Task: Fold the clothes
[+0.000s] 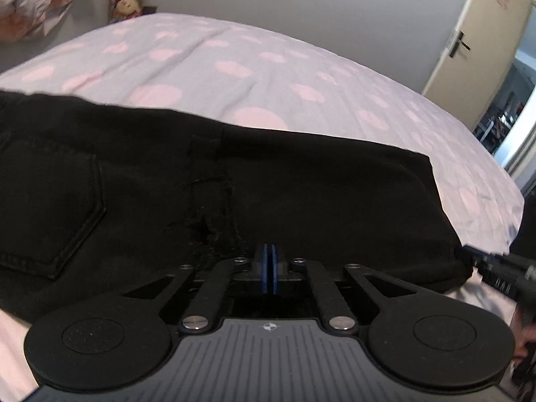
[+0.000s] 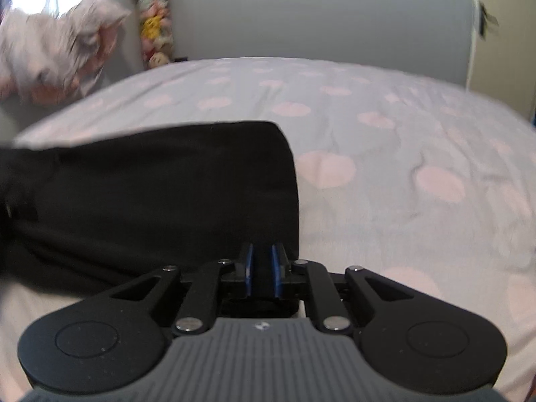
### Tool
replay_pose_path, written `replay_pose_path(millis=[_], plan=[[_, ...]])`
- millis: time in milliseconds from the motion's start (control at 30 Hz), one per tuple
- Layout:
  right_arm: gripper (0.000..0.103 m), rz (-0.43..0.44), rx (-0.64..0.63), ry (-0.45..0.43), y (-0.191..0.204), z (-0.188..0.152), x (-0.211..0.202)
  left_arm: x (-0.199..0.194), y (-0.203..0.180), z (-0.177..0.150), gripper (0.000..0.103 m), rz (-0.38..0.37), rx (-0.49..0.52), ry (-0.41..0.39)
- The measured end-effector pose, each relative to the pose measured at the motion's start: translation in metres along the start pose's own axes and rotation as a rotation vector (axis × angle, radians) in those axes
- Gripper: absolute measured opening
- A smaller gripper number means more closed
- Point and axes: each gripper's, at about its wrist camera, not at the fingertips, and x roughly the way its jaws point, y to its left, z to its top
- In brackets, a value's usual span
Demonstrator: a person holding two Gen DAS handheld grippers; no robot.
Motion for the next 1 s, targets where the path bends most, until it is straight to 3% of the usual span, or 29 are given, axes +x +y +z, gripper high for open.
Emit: replay_pose_path(millis=[100,167,300,433,533,700,833,900,1000], plan=[[0.014,-0.002,0.009,0.0,-0.001,0.001,0.0,-0.014,-0.003,0.001,0.006,0.017,0.012,-0.017],[0.014,0.01,0.054,-0.028,-0.007,0.002,-0.006,-0.033,0.003,-0.002,0.019,0.016,-0.003,-0.065],[0.017,0.018,0.083,-0.086,-0.005,0.005,-0.02,-0.075,0.036,-0.006,0.031,0.089,-0.102,-0.166],[0.032,0.05,0.029,-0.139,0.012,0.003,-0.037,-0.114,0.093,-0.009,0.064,0.217,-0.3,-0.271],[0.036,0.075,-0.026,-0.172,0.026,0.0,-0.047,-0.129,0.137,-0.015,0.067,0.271,-0.48,-0.318],[0.039,0.097,-0.047,-0.215,0.034,0.001,-0.047,-0.13,0.198,-0.033,0.075,0.28,-0.748,-0.361],[0.039,0.106,-0.042,-0.214,0.034,-0.001,-0.039,-0.114,0.231,-0.043,0.077,0.261,-0.866,-0.361],[0.039,0.11,-0.042,-0.214,0.035,-0.002,-0.035,-0.106,0.245,-0.045,0.088,0.235,-0.91,-0.384],[0.039,0.112,-0.046,-0.215,0.036,-0.001,-0.031,-0.098,0.254,-0.043,0.088,0.205,-0.92,-0.431]])
